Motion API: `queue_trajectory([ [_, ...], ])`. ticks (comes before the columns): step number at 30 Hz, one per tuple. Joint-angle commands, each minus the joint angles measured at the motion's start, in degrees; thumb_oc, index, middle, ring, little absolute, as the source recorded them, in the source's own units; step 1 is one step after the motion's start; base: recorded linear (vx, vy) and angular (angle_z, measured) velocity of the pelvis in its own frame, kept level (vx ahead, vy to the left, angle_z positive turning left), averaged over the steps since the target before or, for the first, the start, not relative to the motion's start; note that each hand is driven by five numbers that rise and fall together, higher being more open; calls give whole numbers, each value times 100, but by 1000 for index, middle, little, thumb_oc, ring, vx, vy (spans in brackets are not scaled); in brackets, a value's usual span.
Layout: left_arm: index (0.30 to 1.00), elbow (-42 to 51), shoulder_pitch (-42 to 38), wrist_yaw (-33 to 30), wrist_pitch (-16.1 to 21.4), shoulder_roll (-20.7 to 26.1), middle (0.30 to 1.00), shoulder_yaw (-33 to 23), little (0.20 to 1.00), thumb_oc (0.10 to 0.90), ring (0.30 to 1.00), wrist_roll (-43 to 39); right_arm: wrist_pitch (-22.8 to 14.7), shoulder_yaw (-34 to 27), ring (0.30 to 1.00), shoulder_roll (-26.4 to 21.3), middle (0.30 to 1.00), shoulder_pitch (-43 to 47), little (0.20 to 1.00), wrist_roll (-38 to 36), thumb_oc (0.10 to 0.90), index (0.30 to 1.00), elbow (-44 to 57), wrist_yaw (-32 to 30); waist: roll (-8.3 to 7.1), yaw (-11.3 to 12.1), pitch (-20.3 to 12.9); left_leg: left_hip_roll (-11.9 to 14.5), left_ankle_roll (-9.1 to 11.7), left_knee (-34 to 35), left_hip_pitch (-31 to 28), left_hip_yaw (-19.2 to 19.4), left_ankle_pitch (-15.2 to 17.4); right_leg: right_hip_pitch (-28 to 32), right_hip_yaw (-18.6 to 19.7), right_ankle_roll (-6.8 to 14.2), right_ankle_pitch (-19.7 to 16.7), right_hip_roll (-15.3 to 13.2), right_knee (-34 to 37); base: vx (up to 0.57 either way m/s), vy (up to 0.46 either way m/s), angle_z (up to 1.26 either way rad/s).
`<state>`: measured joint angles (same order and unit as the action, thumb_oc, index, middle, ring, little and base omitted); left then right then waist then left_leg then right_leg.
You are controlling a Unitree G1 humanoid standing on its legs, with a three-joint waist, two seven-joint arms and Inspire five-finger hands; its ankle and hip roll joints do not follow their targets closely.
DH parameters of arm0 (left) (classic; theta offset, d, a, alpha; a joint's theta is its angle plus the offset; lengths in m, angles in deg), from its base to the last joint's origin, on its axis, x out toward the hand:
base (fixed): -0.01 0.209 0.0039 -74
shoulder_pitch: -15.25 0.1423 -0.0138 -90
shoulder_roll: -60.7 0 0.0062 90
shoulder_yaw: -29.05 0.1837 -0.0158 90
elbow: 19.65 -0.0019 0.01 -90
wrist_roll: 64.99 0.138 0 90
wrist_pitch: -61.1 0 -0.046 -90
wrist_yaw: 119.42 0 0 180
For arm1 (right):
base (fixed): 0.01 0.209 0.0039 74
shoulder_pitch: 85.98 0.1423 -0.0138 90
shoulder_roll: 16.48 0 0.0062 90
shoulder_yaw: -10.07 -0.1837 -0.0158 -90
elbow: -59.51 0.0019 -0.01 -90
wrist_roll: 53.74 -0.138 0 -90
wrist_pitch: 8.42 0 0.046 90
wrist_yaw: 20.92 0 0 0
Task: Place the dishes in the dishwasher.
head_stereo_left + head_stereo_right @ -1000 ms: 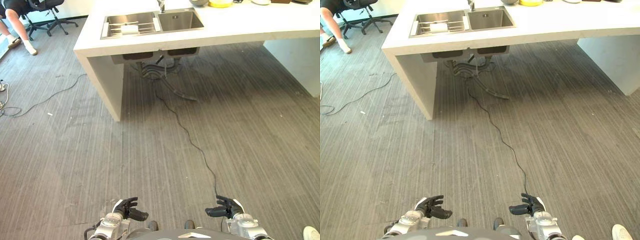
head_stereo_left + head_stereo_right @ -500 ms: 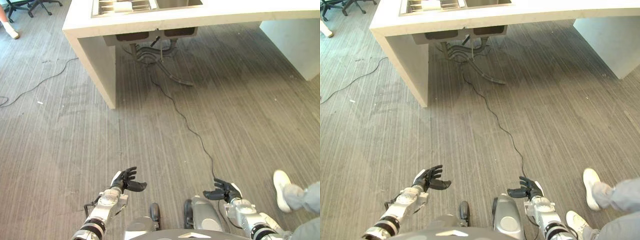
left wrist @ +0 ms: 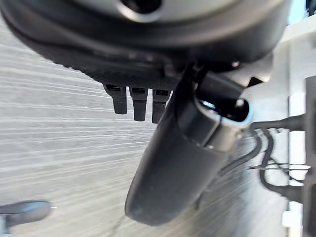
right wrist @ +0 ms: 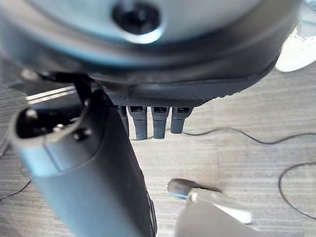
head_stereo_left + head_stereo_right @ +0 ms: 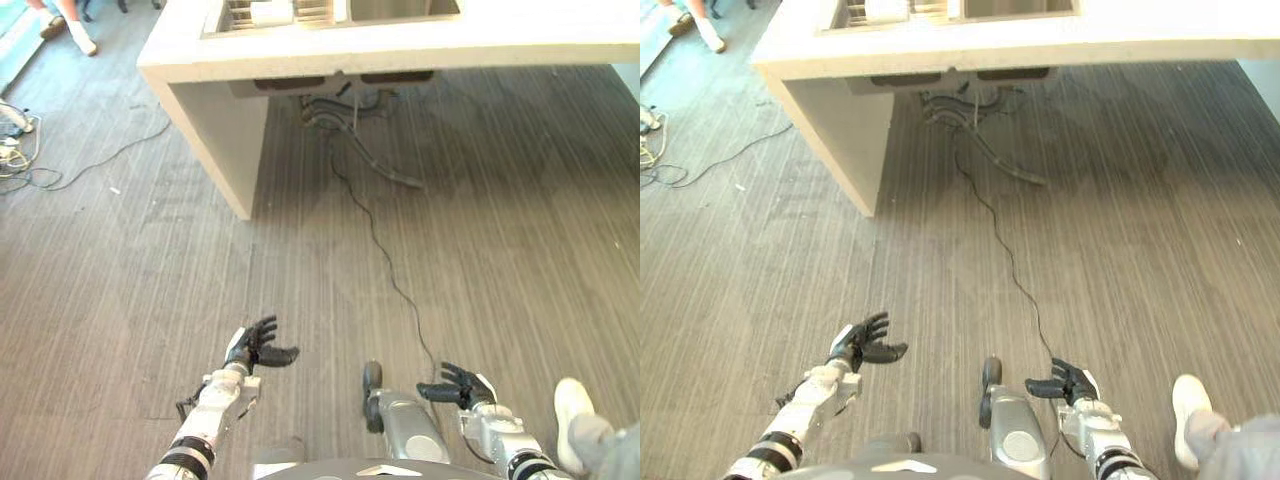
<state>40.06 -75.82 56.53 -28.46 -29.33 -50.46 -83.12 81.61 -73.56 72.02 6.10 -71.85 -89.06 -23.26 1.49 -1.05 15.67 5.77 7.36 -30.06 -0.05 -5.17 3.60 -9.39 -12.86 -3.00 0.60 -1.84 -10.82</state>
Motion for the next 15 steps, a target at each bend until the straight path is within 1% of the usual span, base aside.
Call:
queue_trajectory([
  [1, 900, 774, -534, -230, 611, 450, 900, -396, 900, 800, 900, -171, -176, 98, 900, -270, 900, -299, 900, -67, 800, 900, 59, 13, -163, 50, 17, -434, -261, -887, -10, 418, -854, 416, 205, 639, -108, -96, 459, 159, -217, 12],
  [2, 900, 957, -556, -288, 655, 487, 900, -453, 900, 800, 900, -145, -160, 67, 900, -300, 900, -317, 900, -78, 800, 900, -11, -4, -219, 87, 63, -322, -317, -1098, 114, 615, -886, 546, 207, 530, 21, -66, 461, 148, -178, -8],
  [3, 900, 1237, -608, -313, 672, 526, 900, -492, 900, 800, 900, -118, -151, 24, 900, -331, 900, -343, 900, -99, 800, 900, -64, -30, -246, 139, 112, -277, -358, -1247, 346, 714, -806, 693, 182, 495, 113, -78, 469, 256, -226, -9],
  [4, 900, 1455, -661, -338, 696, 535, 900, -515, 900, 800, 900, -73, -155, 10, 900, -323, 900, -347, 900, -130, 800, 900, -169, -29, -248, 200, 144, -328, -414, -1194, 595, 774, -589, 860, 163, 478, 189, -58, 517, 262, -147, 0],
  [5, 900, 1619, -683, -346, 710, 540, 900, -532, 900, 800, 900, -21, -157, -2, 900, -296, 900, -378, 900, -151, 800, 900, -211, -11, -261, 247, 150, -407, -439, -1024, 785, 824, -469, 991, 161, 493, 223, -52, 577, 324, -107, 14],
  [6, 900, 1821, -686, -318, 737, 541, 900, -584, 900, 800, 900, 22, -173, -26, 900, -290, 900, -404, 900, -165, 800, 900, -259, 20, -280, 305, 135, -474, -467, -654, 938, 904, -373, 1122, 160, 536, 249, -34, 693, 335, -86, 19],
  [7, 900, 1976, -701, -294, 790, 566, 900, -608, 900, 800, 900, 59, -203, -59, 900, -285, 900, -426, 900, -184, 800, 900, -295, 47, -316, 333, 119, -469, -463, -282, 1084, 1008, -354, 1242, 153, 590, 273, -51, 818, 405, -76, 13],
  [8, 900, 2245, -747, -284, 870, 615, 900, -667, 900, 800, 900, 85, -233, -66, 900, -304, 900, -433, 900, -199, 800, 900, -348, 75, -337, 408, 110, -452, -452, 480, 1352, 1200, -359, 1424, 122, 647, 301, -39, 977, 407, -47, -5],
  [9, 900, 2370, -754, -305, 900, 644, 900, -716, 900, 800, 900, 124, -247, -59, 900, -301, 900, -417, 900, -194, 800, 900, -408, 93, -341, 485, 120, -552, -468, 952, 1427, 1240, -351, 1564, 160, 688, 332, -6, 1072, 290, -18, -19],
  [11, 900, 2374, -754, -305, 898, 645, 900, -718, 900, 800, 900, 124, -248, -59, 900, -300, 900, -413, 900, -194, 800, 900, -411, 94, -353, 486, 114, -565, -472, 1000, 1419, 1247, -390, 1553, 162, 689, 318, -18, 1079, 109, 4, -25],
  [12, 900, 2476, -769, -311, 927, 652, 900, -745, 900, 800, 900, 122, -253, -43, 900, -288, 900, -398, 900, -180, 800, 900, -440, 107, -339, 544, 87, -623, -442, 1376, 1465, 1205, -518, 1657, 198, 707, 343, 22, 1147, 354, 29, -33],
  [13, 900, 2673, -759, -294, 972, 672, 900, -799, 900, 800, 900, 109, -268, 5, 900, -231, 900, -367, 900, -126, 800, 900, -507, 135, -289, 675, 37, -668, -349, 2002, 1603, 1091, -925, 1920, 284, 715, 439, 150, 1274, 467, 42, -51],
  [14, 900, 2776, -732, -257, 983, 699, 900, -819, 900, 800, 900, 103, -264, 28, 900, -199, 900, -360, 900, -92, 800, 900, -524, 149, -298, 727, 12, -696, -329, 2169, 1614, 1111, -1032, 2036, 335, 711, 483, 176, 1302, 368, 36, -32],
  [15, 900, 2776, -732, -257, 983, 699, 900, -819, 900, 800, 900, 103, -264, 28, 900, -199, 900, -360, 900, -92, 800, 900, -524, 149, -298, 727, 12, -696, -329, 2169, 1614, 1111, -1032, 2036, 335, 711, 483, 176, 1302, 226, 34, -52],
])
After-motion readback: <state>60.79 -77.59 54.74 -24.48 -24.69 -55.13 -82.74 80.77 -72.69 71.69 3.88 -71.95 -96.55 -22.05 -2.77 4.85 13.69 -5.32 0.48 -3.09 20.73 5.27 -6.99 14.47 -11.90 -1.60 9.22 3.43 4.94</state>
